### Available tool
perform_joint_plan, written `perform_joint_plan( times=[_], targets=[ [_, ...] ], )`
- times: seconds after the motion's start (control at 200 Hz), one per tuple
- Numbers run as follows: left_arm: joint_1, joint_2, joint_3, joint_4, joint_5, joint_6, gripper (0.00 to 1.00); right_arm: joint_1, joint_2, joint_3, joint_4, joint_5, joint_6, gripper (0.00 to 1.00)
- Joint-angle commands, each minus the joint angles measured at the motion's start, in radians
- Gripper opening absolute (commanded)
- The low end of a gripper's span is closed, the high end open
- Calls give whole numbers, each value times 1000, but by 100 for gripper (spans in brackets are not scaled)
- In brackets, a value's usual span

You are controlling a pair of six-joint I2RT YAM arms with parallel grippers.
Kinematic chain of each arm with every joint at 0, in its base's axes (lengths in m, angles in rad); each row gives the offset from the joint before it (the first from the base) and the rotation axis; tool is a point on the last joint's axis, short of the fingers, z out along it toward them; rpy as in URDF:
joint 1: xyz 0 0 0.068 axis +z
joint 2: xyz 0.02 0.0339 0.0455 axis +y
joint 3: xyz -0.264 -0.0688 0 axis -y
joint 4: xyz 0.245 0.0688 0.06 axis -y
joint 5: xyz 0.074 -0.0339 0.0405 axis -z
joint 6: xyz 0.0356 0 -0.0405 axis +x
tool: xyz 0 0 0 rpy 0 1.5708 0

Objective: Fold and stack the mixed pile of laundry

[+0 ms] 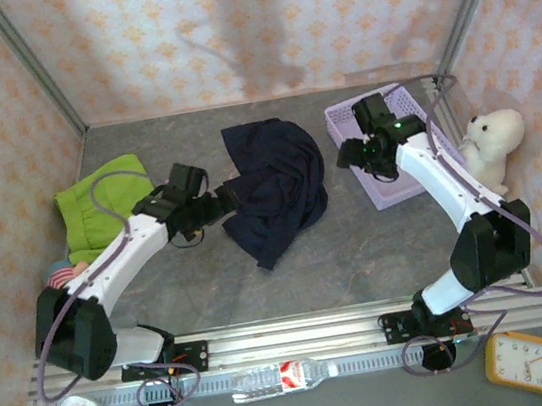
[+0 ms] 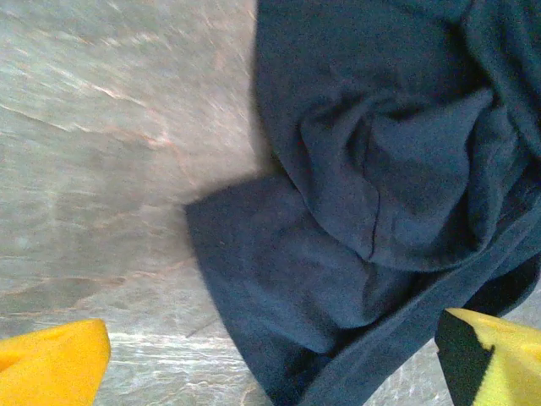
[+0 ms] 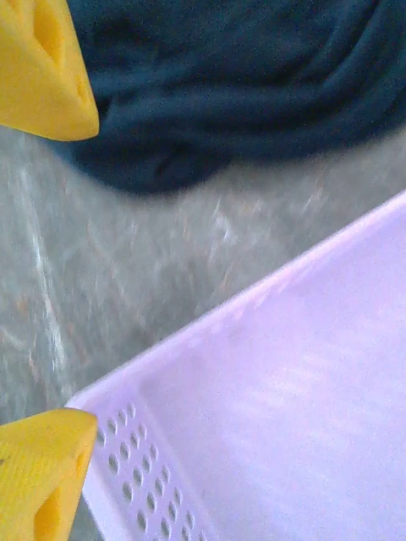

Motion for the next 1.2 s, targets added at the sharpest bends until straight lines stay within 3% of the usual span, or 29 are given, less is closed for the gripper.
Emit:
perform_joint_plan(
  times=[0.0,0.17,0.295,0.495,0.66,0.966,1.191],
  targets=[
    [-49,58,61,22,-20,-17,100,-2,11,-71,-3,154,-108,80],
    [-59,100,75,36,-6,-47,100,-4,86,-112,91,184,-213,76],
    [-58,96,83,17,-12,-37,100,-18,157,-74,126,192,-245,55],
    [-58,78,96,-25,-44,-22,100,-46,232,-56,186,65,-227,39],
    [-59,75,96,-38,-55,-28,100,-100,278,-14,186,91,-163,21],
    [-59,76,78,-55,-65,-38,100,-269,366,172,200,3,-190,17],
    [-59,48,32,-67,-82,-49,100,-279,581,487,46,91,-126,21]
  ],
)
